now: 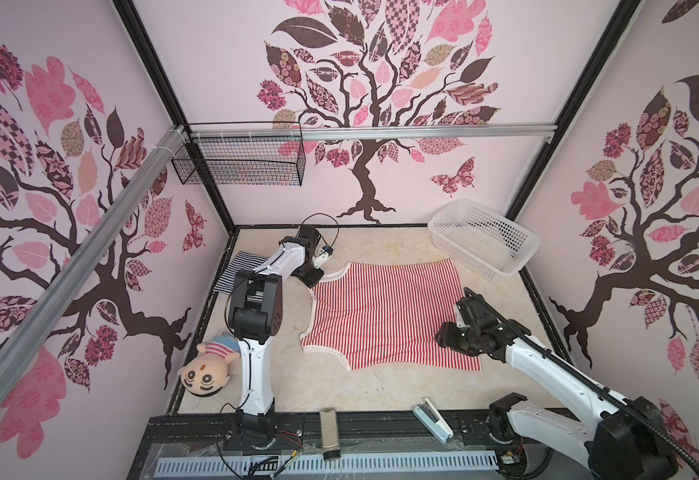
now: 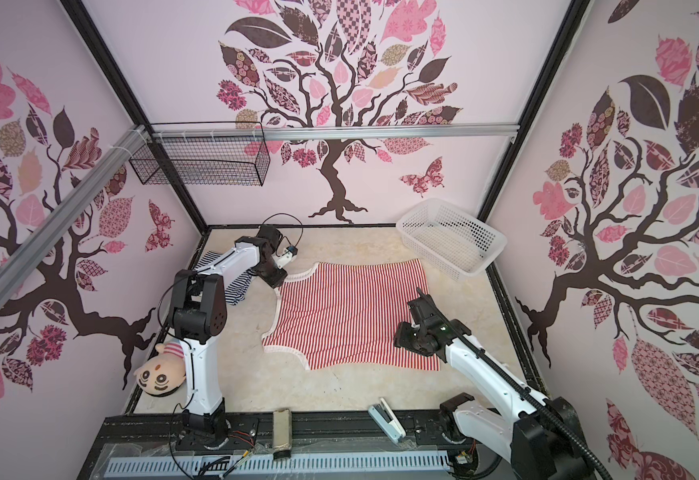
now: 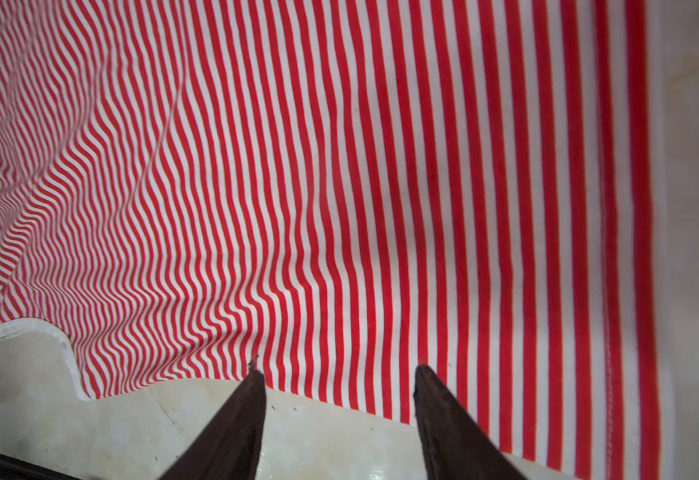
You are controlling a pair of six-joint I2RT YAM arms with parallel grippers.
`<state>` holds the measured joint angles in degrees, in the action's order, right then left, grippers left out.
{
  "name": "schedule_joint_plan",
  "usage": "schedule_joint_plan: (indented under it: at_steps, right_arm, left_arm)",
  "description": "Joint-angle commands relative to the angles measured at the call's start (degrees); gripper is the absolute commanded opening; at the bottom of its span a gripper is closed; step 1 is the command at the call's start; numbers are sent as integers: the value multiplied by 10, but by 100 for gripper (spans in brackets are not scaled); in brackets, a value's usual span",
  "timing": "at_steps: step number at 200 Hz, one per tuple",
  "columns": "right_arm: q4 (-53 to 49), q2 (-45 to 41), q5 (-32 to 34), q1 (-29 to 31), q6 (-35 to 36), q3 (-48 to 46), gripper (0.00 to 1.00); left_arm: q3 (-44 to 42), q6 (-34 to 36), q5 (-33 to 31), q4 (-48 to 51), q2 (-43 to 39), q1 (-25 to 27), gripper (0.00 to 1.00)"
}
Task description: Fold and stack the tank tops
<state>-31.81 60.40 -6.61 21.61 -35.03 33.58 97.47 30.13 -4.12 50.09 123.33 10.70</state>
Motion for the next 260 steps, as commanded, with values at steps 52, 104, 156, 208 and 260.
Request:
schedule_joint_plan:
  at_steps: [52,104,156,208,260]
  right_arm:
    - [12,15,1,0,-30,-43,56]
    - [11,7,14,0,-37,-51,47]
    - [15,23,29,0,-48,-63,42]
    - [20,50,42,2,-48,-62,41]
    - [46,98,47,2,-47,-61,41]
  left_arm:
    - [14,8,17,-18,17,0,45]
    - [42,9,33,5,43,-3,5]
    - [38,-20,41,-32,6,-30,0]
    - [64,-23,9,-43,35,-44,0]
    - [90,-29,-17,-35,67,-43,17]
